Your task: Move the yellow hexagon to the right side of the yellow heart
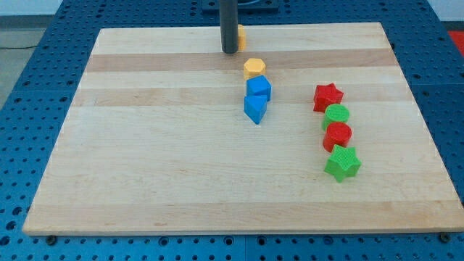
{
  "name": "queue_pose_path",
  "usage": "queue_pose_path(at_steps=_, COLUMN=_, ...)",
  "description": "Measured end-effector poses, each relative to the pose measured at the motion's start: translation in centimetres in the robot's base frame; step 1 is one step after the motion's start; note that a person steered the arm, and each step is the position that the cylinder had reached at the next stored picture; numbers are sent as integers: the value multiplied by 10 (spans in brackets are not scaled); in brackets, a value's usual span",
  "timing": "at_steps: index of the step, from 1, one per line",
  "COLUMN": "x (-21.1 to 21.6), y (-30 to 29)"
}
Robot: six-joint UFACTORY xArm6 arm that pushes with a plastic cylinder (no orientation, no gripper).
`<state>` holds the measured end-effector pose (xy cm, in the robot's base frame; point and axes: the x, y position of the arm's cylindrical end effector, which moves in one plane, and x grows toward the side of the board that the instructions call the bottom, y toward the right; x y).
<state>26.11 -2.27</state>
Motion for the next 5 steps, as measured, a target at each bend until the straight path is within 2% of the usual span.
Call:
queue_pose_path(at_steps=2, x=46, y=-26)
queue_pose_path(at_steps=5, x=102, y=15)
